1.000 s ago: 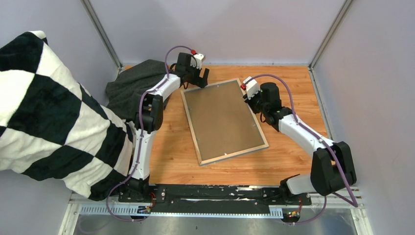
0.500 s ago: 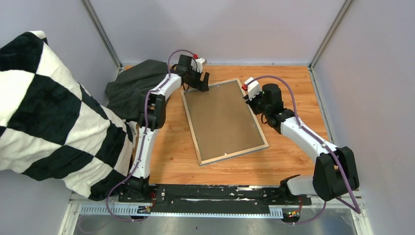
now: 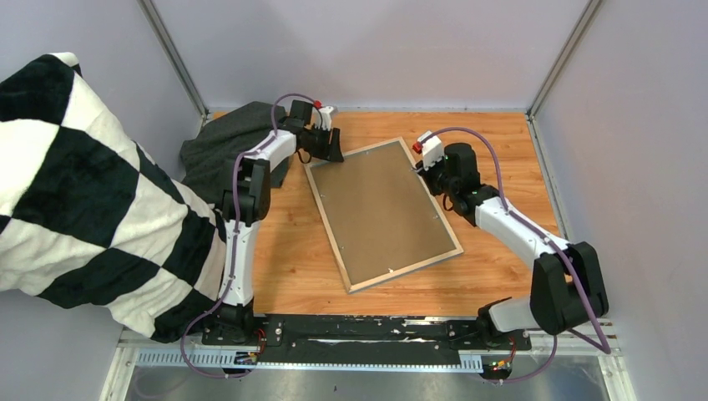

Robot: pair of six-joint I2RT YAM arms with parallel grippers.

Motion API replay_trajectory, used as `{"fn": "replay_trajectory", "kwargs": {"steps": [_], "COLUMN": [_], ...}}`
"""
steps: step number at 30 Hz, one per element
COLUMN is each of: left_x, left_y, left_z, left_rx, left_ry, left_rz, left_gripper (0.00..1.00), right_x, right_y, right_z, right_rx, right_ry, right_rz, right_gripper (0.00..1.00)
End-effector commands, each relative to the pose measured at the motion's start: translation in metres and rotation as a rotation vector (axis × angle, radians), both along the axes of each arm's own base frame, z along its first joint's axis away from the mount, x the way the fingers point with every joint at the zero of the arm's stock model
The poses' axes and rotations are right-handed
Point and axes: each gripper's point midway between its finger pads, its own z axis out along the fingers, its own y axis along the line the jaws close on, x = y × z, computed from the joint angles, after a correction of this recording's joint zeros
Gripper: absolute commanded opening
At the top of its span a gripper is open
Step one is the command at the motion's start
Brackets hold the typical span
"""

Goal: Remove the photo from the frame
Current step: Adjust the photo frame at the center of the board.

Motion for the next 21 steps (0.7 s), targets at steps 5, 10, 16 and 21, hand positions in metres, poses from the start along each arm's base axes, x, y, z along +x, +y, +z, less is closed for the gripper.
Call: {"fn": "replay_trajectory", "kwargs": {"steps": [5,10,16,21], "left_x": [-0.065,-0.061,-0.064,-0.068], "left_y": [0.023,0.025,0.026,0.03], "left_z": [-0.056,-0.056,-0.054,-0.056], "left_rx": [0.096,0.097,0.095,0.095], "left_ry": [0.277,0.256,0.243,0.27], "left_rz": [0.074,0.105,0.105,0.105], "left_gripper": [0.49,0.33,0.19,0.21], "right_x": [0.018,0.019,0.015,0.021], "right_y": [-0.008,-0.01,-0.016,-0.019], "right_z": [-0.008,-0.01,-0.017,-0.025], "right_rx": [0.069,0.101,0.108,0.071], "right_ry": [0.008,-0.019,-0.033,-0.028], "right_rz": [-0.115,-0.136,-0.147,-0.138], "right_gripper": [0.0,0.0,0.0,0.0]}}
